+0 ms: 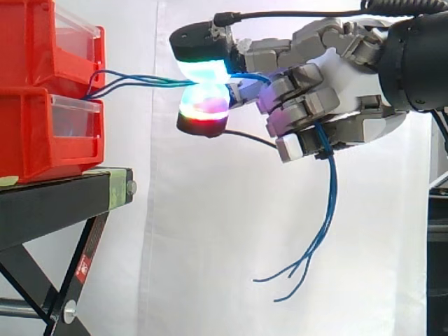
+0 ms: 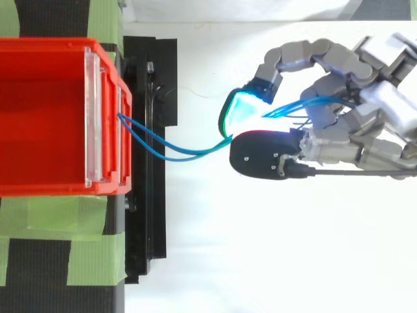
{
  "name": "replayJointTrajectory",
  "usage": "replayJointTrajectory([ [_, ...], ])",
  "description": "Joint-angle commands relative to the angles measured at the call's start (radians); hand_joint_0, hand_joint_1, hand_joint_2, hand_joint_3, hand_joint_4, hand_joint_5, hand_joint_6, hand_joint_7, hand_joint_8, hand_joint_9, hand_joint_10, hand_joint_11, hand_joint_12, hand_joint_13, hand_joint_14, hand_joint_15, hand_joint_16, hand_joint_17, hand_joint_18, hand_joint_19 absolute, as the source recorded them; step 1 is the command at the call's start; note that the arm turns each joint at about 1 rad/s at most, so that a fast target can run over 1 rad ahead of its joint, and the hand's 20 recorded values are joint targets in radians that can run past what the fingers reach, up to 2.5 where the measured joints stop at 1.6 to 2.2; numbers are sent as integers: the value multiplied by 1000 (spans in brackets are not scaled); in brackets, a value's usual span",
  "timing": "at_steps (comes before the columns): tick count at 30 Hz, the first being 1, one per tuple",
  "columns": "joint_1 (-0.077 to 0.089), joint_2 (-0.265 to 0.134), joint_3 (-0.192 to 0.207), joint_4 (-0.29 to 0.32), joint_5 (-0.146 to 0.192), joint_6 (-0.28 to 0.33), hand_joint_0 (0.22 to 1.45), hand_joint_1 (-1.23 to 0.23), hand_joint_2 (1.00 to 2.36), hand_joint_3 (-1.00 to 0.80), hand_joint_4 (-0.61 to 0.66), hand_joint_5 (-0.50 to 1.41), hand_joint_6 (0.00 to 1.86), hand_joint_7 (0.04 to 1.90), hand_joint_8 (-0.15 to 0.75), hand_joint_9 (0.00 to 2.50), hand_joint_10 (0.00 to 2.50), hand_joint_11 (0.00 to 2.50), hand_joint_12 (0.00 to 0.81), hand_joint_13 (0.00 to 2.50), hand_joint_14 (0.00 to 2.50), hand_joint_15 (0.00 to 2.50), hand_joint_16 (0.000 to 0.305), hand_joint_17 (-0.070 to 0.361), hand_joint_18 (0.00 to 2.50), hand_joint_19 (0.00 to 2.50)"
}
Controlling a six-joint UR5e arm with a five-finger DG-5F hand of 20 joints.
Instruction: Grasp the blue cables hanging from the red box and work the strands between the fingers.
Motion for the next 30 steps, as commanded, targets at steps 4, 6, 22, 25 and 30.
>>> replayJointTrajectory([
  [4, 2, 1, 0, 59, 32, -40, 744, -778, 1010, -598, 208, 104, 810, 1197, 369, 1558, 2500, 2500, 537, 1757, 2500, 1566, 198, 149, 2045, 795],
  [6, 2, 1, 0, 66, 32, -43, 760, -802, 1011, -575, 195, 82, 839, 1199, 369, 1558, 2500, 2500, 537, 1757, 2500, 1566, 198, 149, 2045, 795],
  [22, 5, 1, 0, 135, 32, -110, 1142, -555, 1017, -96, 223, 403, 334, 1312, 369, 1558, 2500, 2500, 537, 1757, 2500, 1566, 198, 149, 2045, 795],
  [25, 7, -1, 0, 148, 32, -118, 1136, -571, 1021, -110, 204, 386, 328, 1336, 369, 1558, 2500, 2500, 537, 1757, 2500, 1566, 198, 149, 2045, 795],
  [30, 13, -1, 0, 183, 37, -120, 1231, -701, 1013, 58, 124, 29, 1294, 1061, 369, 1558, 2500, 2500, 537, 1757, 2500, 1566, 198, 149, 2045, 795],
])
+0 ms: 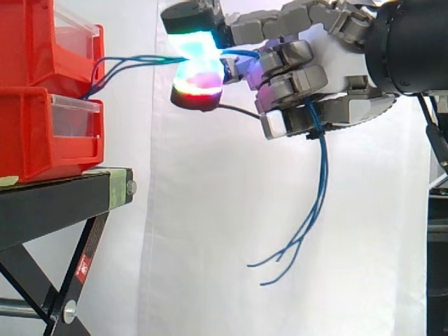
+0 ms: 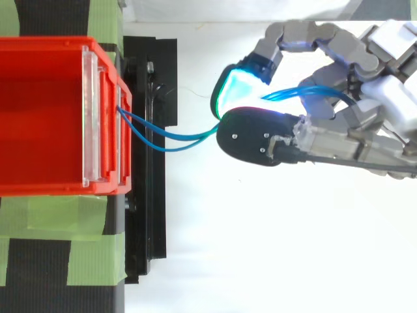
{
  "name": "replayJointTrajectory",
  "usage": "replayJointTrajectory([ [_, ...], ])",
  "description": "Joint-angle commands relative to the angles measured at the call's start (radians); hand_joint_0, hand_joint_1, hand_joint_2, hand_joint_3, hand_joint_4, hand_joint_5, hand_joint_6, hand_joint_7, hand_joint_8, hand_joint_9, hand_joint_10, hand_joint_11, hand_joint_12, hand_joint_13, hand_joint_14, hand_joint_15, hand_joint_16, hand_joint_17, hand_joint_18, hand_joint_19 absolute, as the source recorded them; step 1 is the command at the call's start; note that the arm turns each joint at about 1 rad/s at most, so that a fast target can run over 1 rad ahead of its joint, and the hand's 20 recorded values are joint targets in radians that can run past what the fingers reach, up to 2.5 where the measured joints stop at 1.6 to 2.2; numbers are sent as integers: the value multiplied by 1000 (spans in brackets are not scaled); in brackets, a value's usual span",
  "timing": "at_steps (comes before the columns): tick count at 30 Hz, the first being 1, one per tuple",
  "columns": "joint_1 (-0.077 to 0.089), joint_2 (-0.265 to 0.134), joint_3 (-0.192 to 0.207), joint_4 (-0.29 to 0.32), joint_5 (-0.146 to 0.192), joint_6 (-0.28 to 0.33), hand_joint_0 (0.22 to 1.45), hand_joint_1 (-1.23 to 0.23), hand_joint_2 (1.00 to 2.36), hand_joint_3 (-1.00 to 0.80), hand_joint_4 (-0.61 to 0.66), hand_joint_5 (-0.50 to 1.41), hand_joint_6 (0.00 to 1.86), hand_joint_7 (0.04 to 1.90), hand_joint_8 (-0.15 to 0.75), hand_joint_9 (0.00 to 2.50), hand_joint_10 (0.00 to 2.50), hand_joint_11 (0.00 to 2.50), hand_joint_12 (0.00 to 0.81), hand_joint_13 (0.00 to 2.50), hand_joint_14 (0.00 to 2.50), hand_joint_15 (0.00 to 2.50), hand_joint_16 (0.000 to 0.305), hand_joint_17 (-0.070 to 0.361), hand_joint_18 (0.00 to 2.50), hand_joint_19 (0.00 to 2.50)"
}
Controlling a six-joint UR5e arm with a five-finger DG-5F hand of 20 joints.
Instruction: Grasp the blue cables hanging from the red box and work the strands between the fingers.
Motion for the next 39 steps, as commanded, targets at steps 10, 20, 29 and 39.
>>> replayJointTrajectory([
  [10, 29, -2, 0, 46, 27, 41, 950, -774, 1010, 73, 7, -34, 1532, 1186, 369, 1558, 2500, 2500, 537, 1757, 2500, 1566, 198, 149, 2045, 795],
  [20, 44, -16, 0, 48, 8, 95, 856, -596, 1691, -109, -9, 82, 1170, 1519, 369, 1558, 2500, 2500, 537, 1757, 2500, 1566, 198, 149, 2045, 795],
  [29, 50, -43, 0, 125, 7, 100, 1229, -637, 1008, 195, 138, 479, 443, 1400, 369, 1558, 2500, 2500, 537, 1757, 2500, 1566, 198, 149, 2045, 795],
  [39, 61, -51, 0, 187, 2, 11, 723, -768, 1572, 65, 107, 87, 1463, 1128, 369, 1558, 2500, 2500, 537, 1757, 2500, 1566, 198, 149, 2045, 795],
])
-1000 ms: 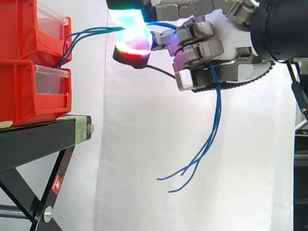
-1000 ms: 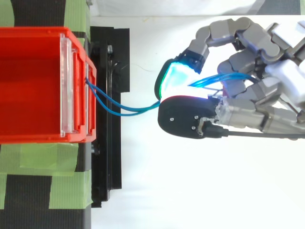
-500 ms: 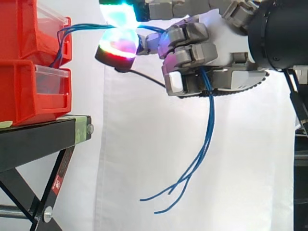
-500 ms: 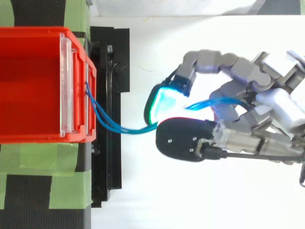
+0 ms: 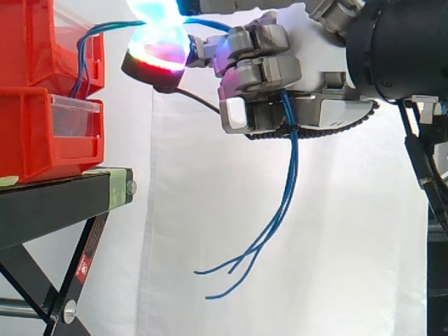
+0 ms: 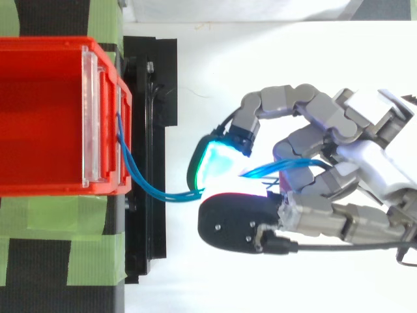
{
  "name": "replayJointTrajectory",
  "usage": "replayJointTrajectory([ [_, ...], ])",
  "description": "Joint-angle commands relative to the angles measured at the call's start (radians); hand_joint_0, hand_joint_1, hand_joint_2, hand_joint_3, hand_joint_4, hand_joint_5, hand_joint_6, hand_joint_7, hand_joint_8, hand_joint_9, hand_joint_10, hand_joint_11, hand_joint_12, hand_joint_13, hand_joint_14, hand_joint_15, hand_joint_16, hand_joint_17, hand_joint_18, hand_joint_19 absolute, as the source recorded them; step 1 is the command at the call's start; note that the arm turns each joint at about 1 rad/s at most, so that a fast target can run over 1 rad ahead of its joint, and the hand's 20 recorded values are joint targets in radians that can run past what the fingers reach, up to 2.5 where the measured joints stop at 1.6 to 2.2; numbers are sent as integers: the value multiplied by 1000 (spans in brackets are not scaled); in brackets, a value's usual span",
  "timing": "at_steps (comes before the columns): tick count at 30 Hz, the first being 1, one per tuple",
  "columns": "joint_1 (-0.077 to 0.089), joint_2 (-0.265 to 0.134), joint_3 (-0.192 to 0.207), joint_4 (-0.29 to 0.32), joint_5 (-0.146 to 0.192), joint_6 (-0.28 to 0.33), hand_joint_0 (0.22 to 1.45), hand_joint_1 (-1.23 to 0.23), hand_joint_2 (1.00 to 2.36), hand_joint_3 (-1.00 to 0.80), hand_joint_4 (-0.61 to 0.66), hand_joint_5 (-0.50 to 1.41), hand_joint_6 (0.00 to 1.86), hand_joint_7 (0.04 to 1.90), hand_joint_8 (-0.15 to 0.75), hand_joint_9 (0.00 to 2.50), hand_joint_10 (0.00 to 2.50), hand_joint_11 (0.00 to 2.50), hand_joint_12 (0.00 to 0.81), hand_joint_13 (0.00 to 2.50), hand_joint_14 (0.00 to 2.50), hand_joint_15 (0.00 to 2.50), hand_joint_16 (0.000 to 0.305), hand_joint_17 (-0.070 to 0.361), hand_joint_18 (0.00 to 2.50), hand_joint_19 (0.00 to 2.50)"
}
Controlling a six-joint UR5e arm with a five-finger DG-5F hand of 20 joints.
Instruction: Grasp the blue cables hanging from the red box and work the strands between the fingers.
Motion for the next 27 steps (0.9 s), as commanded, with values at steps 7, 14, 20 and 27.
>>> replayJointTrajectory([
  [7, 14, -43, 0, 68, 1, -13, 772, -393, 1759, -73, 51, 631, 35, 1548, 369, 1558, 2500, 2500, 537, 1757, 2500, 1566, 198, 149, 2045, 795],
  [14, 15, -46, 0, 64, 1, -15, 1203, -635, 1063, 322, 209, 721, 20, 1345, 369, 1558, 2500, 2500, 537, 1757, 2500, 1566, 198, 149, 2045, 795],
  [20, 15, -44, 0, 76, 6, -44, 1304, -661, 1004, 394, 94, 718, 84, 1603, 369, 1558, 2500, 2500, 537, 1757, 2500, 1566, 198, 149, 2045, 795],
  [27, 14, -44, 0, 85, 7, -52, 885, -844, 1345, 154, 78, 71, 1394, 1066, 369, 1558, 2500, 2500, 537, 1757, 2500, 1566, 198, 149, 2045, 795],
])
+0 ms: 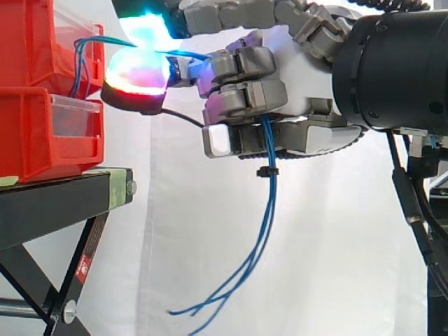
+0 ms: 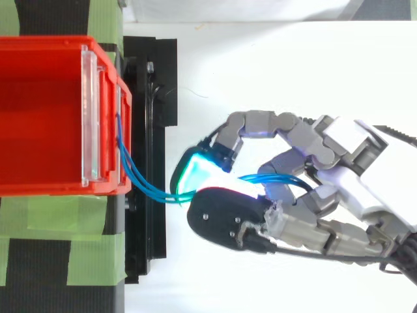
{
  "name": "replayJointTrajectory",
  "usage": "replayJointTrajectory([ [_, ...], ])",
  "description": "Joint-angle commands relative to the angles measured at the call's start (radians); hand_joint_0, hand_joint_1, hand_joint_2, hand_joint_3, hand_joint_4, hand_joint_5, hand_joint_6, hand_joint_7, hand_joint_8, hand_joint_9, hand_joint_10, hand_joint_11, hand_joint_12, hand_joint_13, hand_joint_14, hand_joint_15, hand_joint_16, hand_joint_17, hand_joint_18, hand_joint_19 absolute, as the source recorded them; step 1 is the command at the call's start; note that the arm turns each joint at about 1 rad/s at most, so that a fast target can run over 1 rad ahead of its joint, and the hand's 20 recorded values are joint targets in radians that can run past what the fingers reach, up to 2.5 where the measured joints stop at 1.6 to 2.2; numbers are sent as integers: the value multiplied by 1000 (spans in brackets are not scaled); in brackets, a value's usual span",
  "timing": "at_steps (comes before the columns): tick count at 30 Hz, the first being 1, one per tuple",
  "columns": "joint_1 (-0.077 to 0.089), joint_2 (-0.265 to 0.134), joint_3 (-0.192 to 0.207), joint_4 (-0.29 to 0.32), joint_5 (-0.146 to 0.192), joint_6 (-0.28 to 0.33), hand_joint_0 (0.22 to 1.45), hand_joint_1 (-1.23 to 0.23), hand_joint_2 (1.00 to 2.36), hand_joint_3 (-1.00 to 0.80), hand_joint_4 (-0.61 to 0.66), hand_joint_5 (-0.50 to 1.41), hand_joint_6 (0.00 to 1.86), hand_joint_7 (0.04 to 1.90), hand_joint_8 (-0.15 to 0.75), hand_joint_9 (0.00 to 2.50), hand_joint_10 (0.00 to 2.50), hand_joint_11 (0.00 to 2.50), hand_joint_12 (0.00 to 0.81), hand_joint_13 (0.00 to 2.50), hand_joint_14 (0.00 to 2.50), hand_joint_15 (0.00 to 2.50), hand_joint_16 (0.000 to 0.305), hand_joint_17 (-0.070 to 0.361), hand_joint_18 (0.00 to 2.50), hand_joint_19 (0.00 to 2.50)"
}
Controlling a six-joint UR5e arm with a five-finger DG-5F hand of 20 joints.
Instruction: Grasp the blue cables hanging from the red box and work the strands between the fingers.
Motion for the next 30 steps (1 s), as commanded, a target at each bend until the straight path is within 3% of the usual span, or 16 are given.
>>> replayJointTrajectory([
  [1, -3, 0, 0, 2, 2, -2, 814, -842, 1321, 81, 81, 73, 1411, 1086, 369, 1558, 2500, 2500, 537, 1757, 2500, 1566, 198, 149, 2045, 795],
  [3, -4, 0, 0, 2, 5, -2, 743, -808, 1275, -27, 71, 144, 1373, 1119, 369, 1558, 2500, 2500, 537, 1757, 2500, 1566, 198, 149, 2045, 795],
  [5, -4, 0, 0, 2, 10, -2, 755, -780, 1151, -25, 72, 179, 1331, 1095, 369, 1558, 2500, 2500, 537, 1757, 2500, 1566, 198, 149, 2045, 795],
  [6, -4, 0, 0, 2, 10, -2, 737, -739, 1136, -79, 94, 282, 934, 1164, 369, 1558, 2500, 2500, 537, 1757, 2500, 1566, 198, 149, 2045, 795],
  [7, -6, 0, 2, 2, 11, -5, 731, -727, 1123, -96, 111, 313, 795, 1175, 369, 1558, 2500, 2500, 537, 1757, 2500, 1566, 198, 149, 2045, 795],
  [8, -6, 0, 0, 3, 11, -8, 724, -707, 1097, -124, 147, 374, 448, 1282, 369, 1558, 2500, 2500, 537, 1757, 2500, 1566, 198, 149, 2045, 795],
  [12, -7, 0, 3, 5, 31, -28, 725, -672, 1000, -270, 225, 410, 139, 1371, 369, 1558, 2500, 2500, 537, 1757, 2500, 1566, 198, 149, 2045, 795],
  [15, -7, 0, 3, 2, 59, -52, 719, -665, 1004, -367, 240, 398, 74, 1393, 369, 1558, 2500, 2500, 537, 1757, 2500, 1566, 198, 149, 2045, 795],
  [18, -9, 0, 3, 5, 113, -99, 716, -660, 1007, -425, 237, 394, 65, 1402, 369, 1558, 2500, 2500, 537, 1757, 2500, 1566, 198, 149, 2045, 795],
  [19, -9, 0, 3, 5, 113, -99, 716, -660, 1006, -420, 234, 393, 71, 1399, 369, 1558, 2500, 2500, 537, 1757, 2500, 1566, 198, 149, 2045, 795],
  [24, -10, 0, 29, 2, 176, -126, 723, -671, 1007, -418, 238, 378, 124, 1385, 369, 1558, 2500, 2500, 537, 1757, 2500, 1566, 198, 149, 2045, 795],
  [30, -12, 0, 44, 18, 168, -129, 727, -697, 1008, -444, 235, 302, 281, 1322, 369, 1558, 2500, 2500, 537, 1757, 2500, 1566, 198, 149, 2045, 795],
])
